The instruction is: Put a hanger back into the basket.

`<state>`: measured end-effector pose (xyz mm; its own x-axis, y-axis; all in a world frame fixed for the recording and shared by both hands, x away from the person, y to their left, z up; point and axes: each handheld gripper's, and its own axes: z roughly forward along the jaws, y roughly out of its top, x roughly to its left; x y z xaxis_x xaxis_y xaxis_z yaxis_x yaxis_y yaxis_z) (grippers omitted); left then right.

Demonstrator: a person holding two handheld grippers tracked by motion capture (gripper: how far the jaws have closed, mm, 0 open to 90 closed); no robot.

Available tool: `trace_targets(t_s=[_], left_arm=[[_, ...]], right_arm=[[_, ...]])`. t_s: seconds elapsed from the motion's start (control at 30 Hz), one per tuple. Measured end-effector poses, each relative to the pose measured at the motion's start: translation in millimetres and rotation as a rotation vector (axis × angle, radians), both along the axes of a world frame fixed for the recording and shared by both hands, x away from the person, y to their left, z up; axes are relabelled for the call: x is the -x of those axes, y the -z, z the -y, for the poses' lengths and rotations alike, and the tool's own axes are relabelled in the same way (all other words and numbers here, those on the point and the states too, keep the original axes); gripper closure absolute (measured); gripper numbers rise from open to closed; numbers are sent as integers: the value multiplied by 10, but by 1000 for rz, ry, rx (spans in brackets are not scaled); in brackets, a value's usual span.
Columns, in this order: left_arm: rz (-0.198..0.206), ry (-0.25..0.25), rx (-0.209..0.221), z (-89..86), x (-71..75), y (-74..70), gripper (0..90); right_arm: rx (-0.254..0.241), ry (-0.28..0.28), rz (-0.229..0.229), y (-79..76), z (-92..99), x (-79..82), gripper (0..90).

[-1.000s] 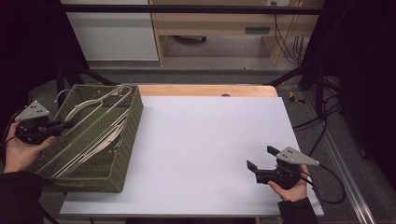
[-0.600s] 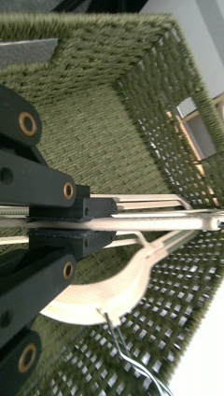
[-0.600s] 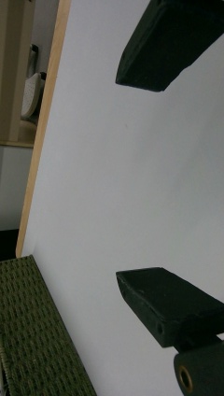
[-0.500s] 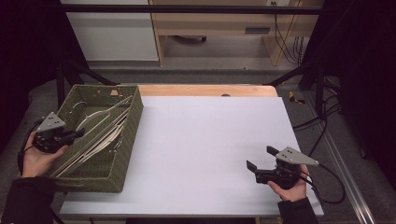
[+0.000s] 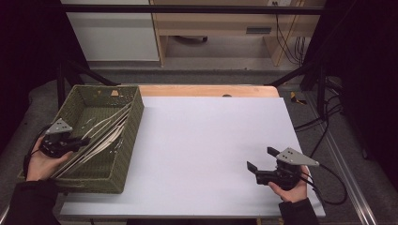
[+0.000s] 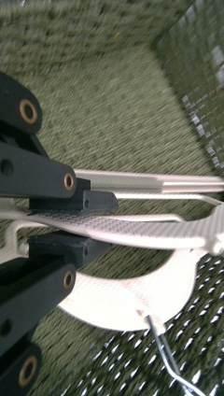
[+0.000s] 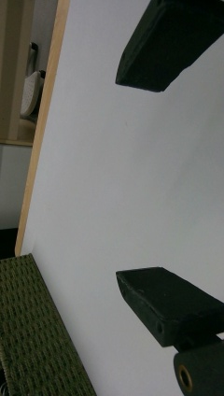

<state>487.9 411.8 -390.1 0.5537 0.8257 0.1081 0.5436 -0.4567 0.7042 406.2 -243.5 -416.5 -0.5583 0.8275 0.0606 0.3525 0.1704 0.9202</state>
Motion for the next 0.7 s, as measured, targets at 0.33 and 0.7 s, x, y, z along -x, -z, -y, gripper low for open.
trace_targets(t_s=[0.33, 0.7], left_arm=[[3, 56, 27, 67, 59, -96, 690], [160, 97, 150, 206, 264, -386, 579]], right_arm=[[-4, -3, 3, -13, -3, 6, 70], [-14, -2, 9, -32, 7, 14, 67]])
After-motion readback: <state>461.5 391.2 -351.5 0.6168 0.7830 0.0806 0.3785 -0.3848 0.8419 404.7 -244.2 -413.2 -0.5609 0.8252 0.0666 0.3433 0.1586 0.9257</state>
